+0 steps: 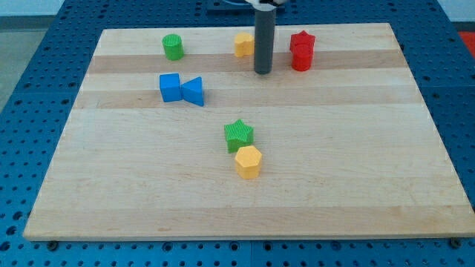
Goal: Move the yellow heart in between the blue blocks
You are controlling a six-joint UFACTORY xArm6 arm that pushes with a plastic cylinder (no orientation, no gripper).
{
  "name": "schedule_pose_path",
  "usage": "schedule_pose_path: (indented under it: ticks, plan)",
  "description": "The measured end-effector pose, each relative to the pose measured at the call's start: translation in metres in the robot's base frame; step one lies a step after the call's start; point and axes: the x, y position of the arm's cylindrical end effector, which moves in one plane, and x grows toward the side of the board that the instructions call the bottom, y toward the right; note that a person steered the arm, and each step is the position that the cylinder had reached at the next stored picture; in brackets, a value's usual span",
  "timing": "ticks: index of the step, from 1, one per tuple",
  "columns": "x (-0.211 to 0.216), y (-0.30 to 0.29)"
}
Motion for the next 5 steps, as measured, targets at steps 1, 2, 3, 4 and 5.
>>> schedule_pose_path:
  ticks: [1,2,3,4,5]
  plan:
    - [-0.007,-0.001]
    - [-0.01,0.006]
    - [-0.011,0.006]
    - [-0.032,0.016]
    - [-0.069,0.02]
